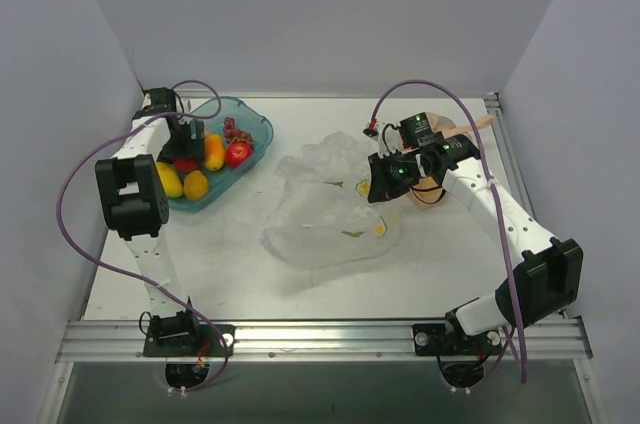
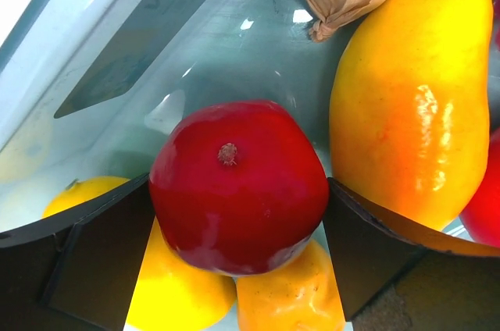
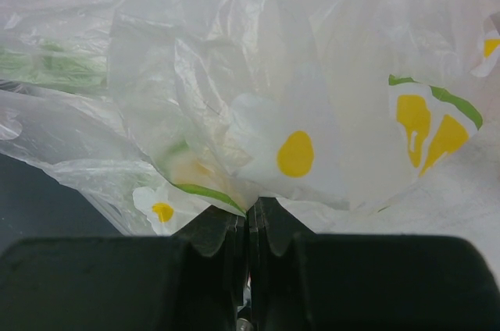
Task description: Place the fake fruits into the plastic bag and tie a complex knot
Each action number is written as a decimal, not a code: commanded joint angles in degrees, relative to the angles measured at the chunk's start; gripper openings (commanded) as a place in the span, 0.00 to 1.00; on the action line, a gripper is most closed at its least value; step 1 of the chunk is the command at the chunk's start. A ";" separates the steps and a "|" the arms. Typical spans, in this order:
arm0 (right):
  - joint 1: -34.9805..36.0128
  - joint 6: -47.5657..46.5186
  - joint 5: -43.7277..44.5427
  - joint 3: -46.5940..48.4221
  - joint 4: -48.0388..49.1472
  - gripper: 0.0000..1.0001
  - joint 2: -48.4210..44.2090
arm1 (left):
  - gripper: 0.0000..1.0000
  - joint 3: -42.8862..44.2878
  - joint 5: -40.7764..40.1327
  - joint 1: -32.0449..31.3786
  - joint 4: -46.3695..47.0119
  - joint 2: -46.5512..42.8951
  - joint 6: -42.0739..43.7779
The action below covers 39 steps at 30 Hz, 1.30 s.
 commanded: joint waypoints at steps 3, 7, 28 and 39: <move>0.01 -0.51 -1.49 2.06 -1.97 0.00 -0.25 | 0.86 2.84 2.06 0.91 2.72 -2.33 -1.10; -0.08 -0.42 -1.75 2.76 -1.97 0.00 0.18 | 0.82 0.13 5.31 0.91 4.21 -8.29 -1.10; -4.65 7.66 -18.70 4.96 1.45 0.00 6.77 | 0.79 -26.76 40.12 -15.51 15.45 -55.23 -6.20; -4.83 11.35 -28.03 0.22 10.06 0.00 6.16 | 0.79 -30.21 38.62 -28.71 16.96 -55.34 -9.44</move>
